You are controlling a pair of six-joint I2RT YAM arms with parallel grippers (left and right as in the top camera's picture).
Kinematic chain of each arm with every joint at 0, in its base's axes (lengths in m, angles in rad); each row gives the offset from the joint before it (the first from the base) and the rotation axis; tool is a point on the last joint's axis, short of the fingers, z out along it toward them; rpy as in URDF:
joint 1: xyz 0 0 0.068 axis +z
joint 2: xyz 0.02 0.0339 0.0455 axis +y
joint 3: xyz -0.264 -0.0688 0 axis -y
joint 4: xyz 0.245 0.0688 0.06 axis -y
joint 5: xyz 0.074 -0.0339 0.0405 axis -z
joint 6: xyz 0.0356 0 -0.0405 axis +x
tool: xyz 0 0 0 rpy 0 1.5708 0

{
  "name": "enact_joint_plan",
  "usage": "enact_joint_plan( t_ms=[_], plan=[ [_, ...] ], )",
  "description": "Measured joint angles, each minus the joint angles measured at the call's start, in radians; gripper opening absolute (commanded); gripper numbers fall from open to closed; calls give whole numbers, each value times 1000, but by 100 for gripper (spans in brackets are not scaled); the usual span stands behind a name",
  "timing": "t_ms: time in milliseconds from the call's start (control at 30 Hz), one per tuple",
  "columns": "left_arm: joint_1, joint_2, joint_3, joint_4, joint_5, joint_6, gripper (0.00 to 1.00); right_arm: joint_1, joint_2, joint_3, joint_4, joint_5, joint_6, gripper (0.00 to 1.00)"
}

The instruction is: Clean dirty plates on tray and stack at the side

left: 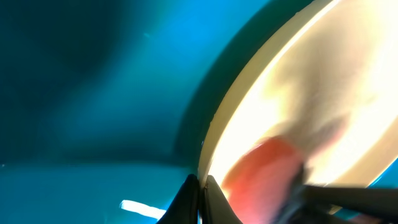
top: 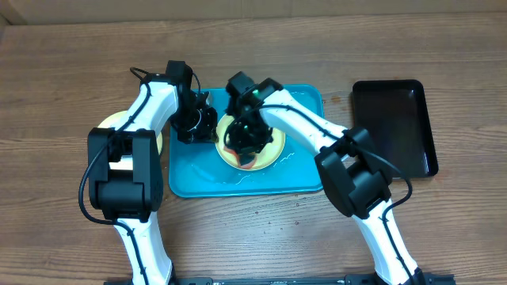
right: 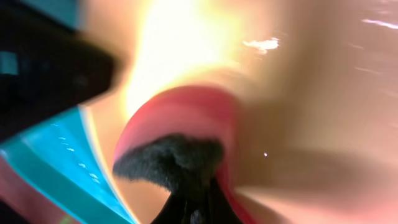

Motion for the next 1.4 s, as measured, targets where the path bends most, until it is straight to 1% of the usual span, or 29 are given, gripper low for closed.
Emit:
enact_joint_plan(
  t_ms=[167,333,467,600,733,833,1067,1233,1400],
  plan=[
    [0,0,0,0,-3,1,4,-96,0,21,-72,83,-4,4],
    [0,0,0,0,-2,1,4,-190,0,26,-60,128,-6,4],
    [-5,0,0,-2,-8,0,4,-195,0,26,37,113,-9,4],
    [-4,0,0,-2,-12,0,4,-187,8,26,143,37,-19,4],
    [-4,0,0,-2,-15,0,4,-154,17,26,175,-29,-24,4],
    [-4,0,0,0,-18,0,4,-110,17,25,156,-57,-27,4],
    [-4,0,0,7,-28,1,4,-15,18,25,35,-98,-30,4],
    [-3,0,1,6,-31,1,4,-39,18,25,-67,-114,-39,4],
    [0,-5,17,-12,-94,1,4,-106,0,23,-92,-111,-53,4]
  ],
)
